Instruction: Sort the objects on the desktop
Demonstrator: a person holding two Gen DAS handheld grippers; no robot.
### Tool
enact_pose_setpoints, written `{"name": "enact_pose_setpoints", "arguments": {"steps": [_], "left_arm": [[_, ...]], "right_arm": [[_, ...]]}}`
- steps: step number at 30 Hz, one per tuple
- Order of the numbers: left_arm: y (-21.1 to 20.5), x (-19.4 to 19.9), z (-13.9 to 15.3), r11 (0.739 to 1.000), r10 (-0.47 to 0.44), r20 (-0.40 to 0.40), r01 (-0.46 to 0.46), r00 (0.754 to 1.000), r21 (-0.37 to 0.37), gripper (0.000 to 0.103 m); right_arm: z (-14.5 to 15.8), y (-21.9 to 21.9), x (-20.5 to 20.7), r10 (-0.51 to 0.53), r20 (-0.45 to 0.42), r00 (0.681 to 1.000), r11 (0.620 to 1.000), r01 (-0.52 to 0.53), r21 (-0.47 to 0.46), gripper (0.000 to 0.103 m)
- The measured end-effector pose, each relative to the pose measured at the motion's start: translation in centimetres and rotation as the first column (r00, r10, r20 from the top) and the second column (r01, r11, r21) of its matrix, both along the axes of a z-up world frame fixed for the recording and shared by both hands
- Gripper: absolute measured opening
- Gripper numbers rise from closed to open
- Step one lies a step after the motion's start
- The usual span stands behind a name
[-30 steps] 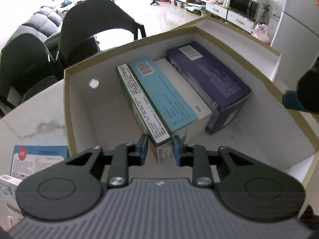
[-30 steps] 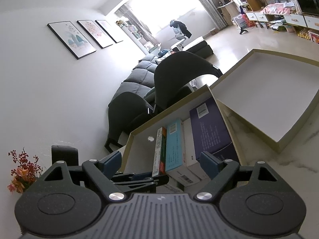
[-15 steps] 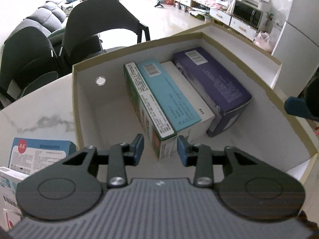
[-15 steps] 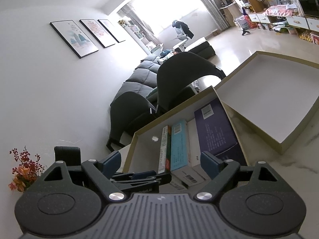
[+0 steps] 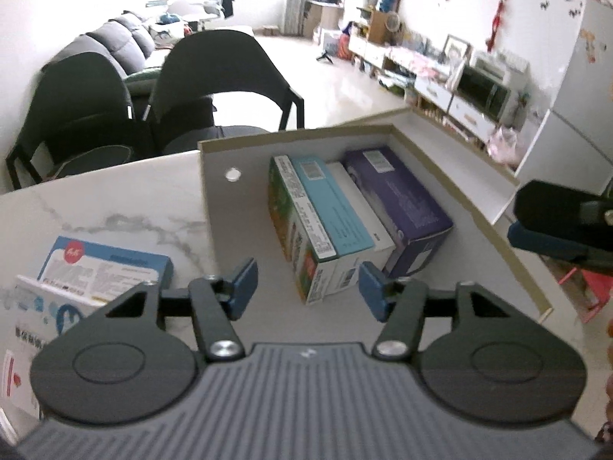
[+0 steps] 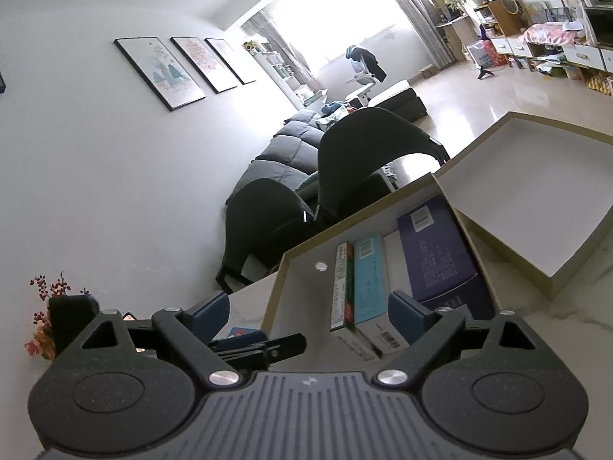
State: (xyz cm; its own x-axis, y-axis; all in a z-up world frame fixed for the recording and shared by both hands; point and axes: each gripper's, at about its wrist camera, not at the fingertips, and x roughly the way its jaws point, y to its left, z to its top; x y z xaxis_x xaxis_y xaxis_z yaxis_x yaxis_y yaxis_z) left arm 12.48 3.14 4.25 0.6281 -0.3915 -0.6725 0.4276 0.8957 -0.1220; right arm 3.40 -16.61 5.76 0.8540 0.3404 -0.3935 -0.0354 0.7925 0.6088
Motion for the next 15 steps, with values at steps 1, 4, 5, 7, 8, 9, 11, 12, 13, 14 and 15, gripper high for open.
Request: {"name": "enact_pose_setpoints", "arguments": {"steps": [1,4,5,7,8,9,11,12,13,14,15], "left_arm": [[0.4,-0.3,0.1,1.0,0.009,0.007,-0.009,1.0,-0.008,0.067],[1.6,-1.3,0.4,0.999,0.038,0.023,-0.037,0.999,-0.04,0.079],[2.0,-1.7,0.5,0.998,0.048,0.026,-0.046,0.999,-0.053,0.081],[3.0,-2.3,0.5,0.995,0.072,0.029,-0.069,0.997,-0.076,0.085],[3.4,-2.5,0.5,0.993,0.084,0.029,-0.082,0.996,-0.085,0.087],[3.9,-2.8,0.4,0.991,0.098,0.028,-0.095,0.995,-0.093,0.089],[4.8,-3.3,0.3,0.986,0.128,0.026,-0.124,0.991,-0.107,0.091],[5.3,-3.5,0.3,0.983,0.147,0.026,-0.144,0.989,-0.115,0.091],[5.9,-3.7,0.2,0.979,0.169,0.027,-0.164,0.985,-0.125,0.092],[6.4,-4.0,0.2,0.974,0.188,0.026,-0.183,0.982,-0.134,0.092],[7.0,-4.2,0.1,0.968,0.21,0.024,-0.204,0.977,-0.144,0.093]], "right_arm": [[0.1,0.2,-0.1,0.003,0.002,1.0,1.0,-0.003,-0.001,0.092],[0.4,0.7,-0.4,0.014,0.009,1.0,1.0,-0.014,-0.006,0.094],[0.4,0.9,-0.4,0.018,0.01,1.0,1.0,-0.018,-0.008,0.094],[0.6,1.4,-0.5,0.027,0.009,1.0,1.0,-0.027,-0.012,0.095],[0.6,1.6,-0.6,0.031,0.008,0.999,0.999,-0.031,-0.014,0.095],[0.7,1.9,-0.6,0.036,0.008,0.999,0.999,-0.036,-0.015,0.095],[0.7,2.2,-0.7,0.043,0.009,0.999,0.999,-0.043,-0.014,0.097],[0.7,2.4,-0.7,0.048,0.009,0.999,0.999,-0.048,-0.014,0.097],[0.7,2.6,-0.8,0.052,0.008,0.999,0.999,-0.052,-0.013,0.097],[0.7,2.7,-0.8,0.057,0.006,0.998,0.998,-0.056,-0.012,0.097],[0.7,2.9,-0.8,0.061,0.005,0.998,0.998,-0.061,-0.011,0.098]]}}
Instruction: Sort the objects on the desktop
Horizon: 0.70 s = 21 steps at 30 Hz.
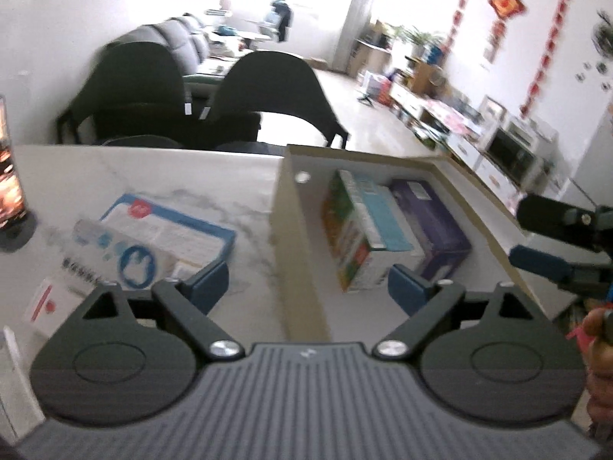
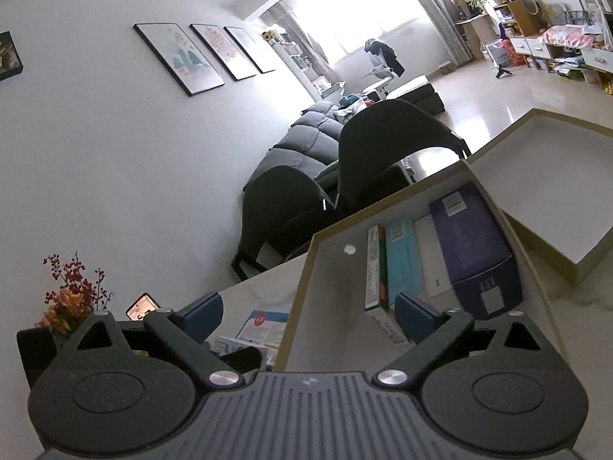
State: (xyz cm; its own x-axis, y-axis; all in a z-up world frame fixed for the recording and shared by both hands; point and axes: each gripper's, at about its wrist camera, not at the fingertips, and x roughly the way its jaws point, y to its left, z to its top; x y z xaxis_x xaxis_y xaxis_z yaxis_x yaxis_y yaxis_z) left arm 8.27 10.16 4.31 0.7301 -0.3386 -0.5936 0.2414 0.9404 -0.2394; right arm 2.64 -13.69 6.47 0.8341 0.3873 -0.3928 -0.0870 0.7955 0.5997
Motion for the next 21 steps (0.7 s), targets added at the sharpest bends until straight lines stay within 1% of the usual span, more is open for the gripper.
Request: {"name": "enact_pose_setpoints", "arguments": {"steps": [4,8,13,21], "left_arm": [[2.5,-1.1,-0.5,0.995,0.09,-0.005,-0.091,0.996,-0.035,0.098],[4.8,-2.1,-1.1,0.985,0.172,-0.015,-0.172,0.985,-0.032,0.1],[7.6,-3.0,-2.7,0.966,0.257,-0.058,-0.258,0.965,-0.024,0.101],[11.2,-4.4,-4.9,0.933,0.356,-0.121,-0.36,0.926,-0.01,0.101]], "right_arm": [[-0.1,0.7,0.3,0.019,-0.007,1.0,1.0,-0.019,0.004,0.099],[-0.4,1.6,0.7,0.043,-0.021,0.999,0.999,-0.043,0.0,0.099],[-0.6,3.5,1.5,0.087,-0.034,0.996,0.996,-0.088,-0.022,0.099],[-0.7,7.4,3.2,0.19,-0.045,0.981,0.979,-0.193,-0.068,0.099]]}}
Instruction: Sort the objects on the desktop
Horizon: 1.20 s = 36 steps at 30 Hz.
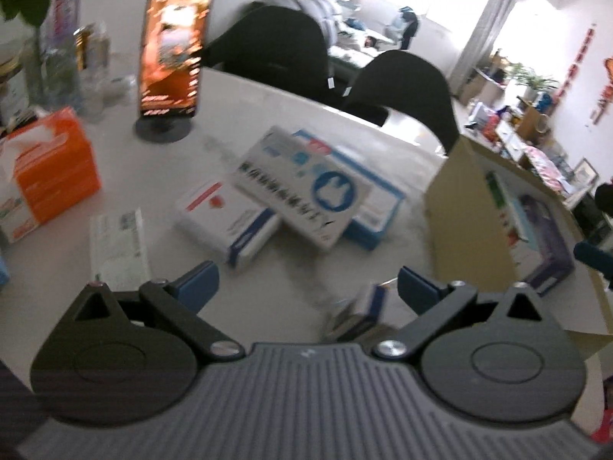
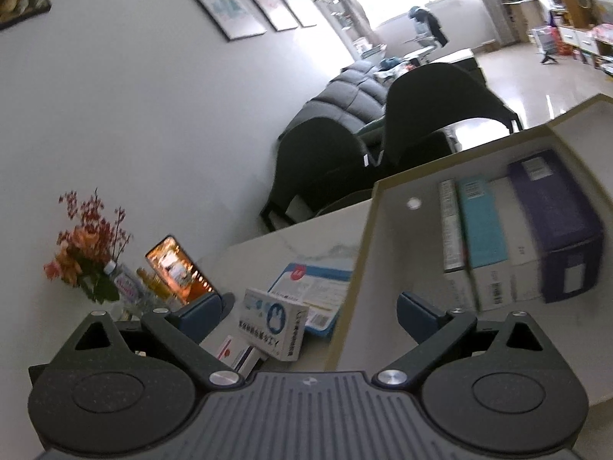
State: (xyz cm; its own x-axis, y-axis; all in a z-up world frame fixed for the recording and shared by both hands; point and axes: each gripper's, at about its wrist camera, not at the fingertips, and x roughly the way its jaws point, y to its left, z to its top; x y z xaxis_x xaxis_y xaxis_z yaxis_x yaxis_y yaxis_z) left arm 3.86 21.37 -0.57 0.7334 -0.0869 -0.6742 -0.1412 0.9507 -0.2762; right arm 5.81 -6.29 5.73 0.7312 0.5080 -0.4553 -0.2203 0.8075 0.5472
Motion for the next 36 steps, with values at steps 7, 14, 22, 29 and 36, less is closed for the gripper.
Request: {"name": "enact_pose_setpoints", "arguments": {"steps": [7,14,22,29,36], "left_arm": [[1.6,-1.0,-0.8,0.999,0.053,-0.032,-0.053,0.998,0.01,0.101],[2.8,-1.7,-1.0,0.996,0.093,-0.046,-0.092,0.995,0.02,0.101],[3.9,-2.3,-0.6,0.991,0.13,-0.043,-0.128,0.991,0.031,0.101],[4.3,-2.4,-0.5,0.988,0.148,-0.05,-0.146,0.988,0.044,0.101],[4.1,-2.4,-0.6,0.988,0.149,-0.057,-0.146,0.987,0.05,0.101]], "right_arm": [[0.1,4.9,3.6,0.152,-0.032,0.988,0.986,-0.154,-0.067,0.096],[-0.1,10.8,8.3,0.296,-0.086,0.951,0.924,-0.308,-0.225,0.094],[-2.1,15.9,13.6,0.365,-0.225,0.903,0.834,-0.425,-0.352,0.092],[-3.9,18.2,16.8,0.364,-0.323,0.873,0.778,-0.476,-0.41,0.091],[-5.1,19.9,18.0,0.386,-0.378,0.841,0.726,-0.53,-0.438,0.09]]}}
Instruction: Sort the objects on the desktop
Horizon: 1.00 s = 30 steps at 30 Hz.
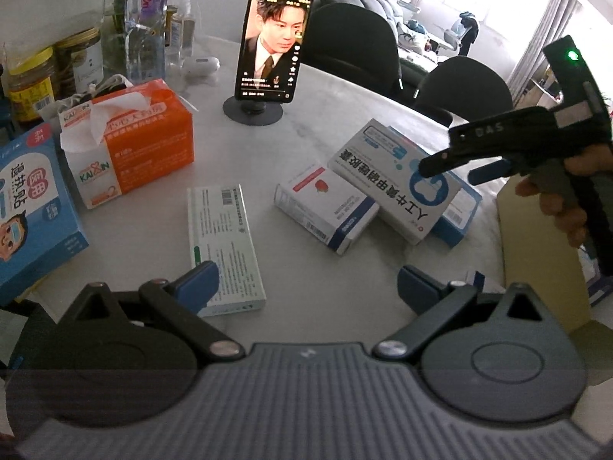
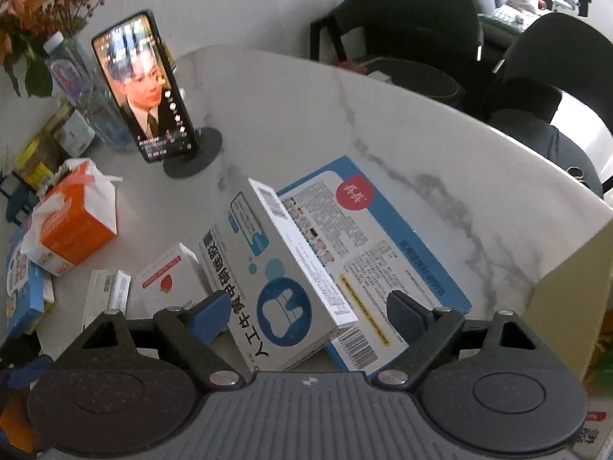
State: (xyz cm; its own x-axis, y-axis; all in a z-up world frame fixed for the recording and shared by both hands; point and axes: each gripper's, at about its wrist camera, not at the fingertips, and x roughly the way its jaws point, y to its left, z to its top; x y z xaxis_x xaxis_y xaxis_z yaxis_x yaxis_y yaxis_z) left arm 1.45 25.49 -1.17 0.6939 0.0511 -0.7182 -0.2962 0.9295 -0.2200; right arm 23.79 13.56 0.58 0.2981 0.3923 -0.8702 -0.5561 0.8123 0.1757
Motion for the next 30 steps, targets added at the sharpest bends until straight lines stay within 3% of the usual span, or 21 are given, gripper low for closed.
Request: {"name": "enact_pose_setpoints", "arguments": {"steps": [6,13,21,30], "left_arm": [[0.0,-0.3,0.1,1.0,0.004,0.001,-0.004,1.0,0.002,0.101],[0.2,-0.4,-0.2,1.0,0.01,-0.002,-0.01,1.0,-0.007,0.101],[0.5,-0.8,-0.5,0.999,0.026,0.002,-0.026,1.0,-0.023,0.101],[0.8,-1.3,-0.6,0.999,0.045,0.006,-0.044,0.999,-0.031,0.101]], "right_arm": [[-1.2,0.9,0.8,0.013,-0.033,0.999,1.0,-0.014,-0.019,0.088],[-2.6,1.1,1.3,0.0,-0.094,0.996,1.0,0.0,0.0,0.079],[-2.5,1.3,0.1,0.026,-0.047,0.999,1.0,-0.027,-0.014,0.066],[-0.3,1.6,-2.8,0.095,0.038,0.995,0.995,-0.095,-0.023,0.046]]}}
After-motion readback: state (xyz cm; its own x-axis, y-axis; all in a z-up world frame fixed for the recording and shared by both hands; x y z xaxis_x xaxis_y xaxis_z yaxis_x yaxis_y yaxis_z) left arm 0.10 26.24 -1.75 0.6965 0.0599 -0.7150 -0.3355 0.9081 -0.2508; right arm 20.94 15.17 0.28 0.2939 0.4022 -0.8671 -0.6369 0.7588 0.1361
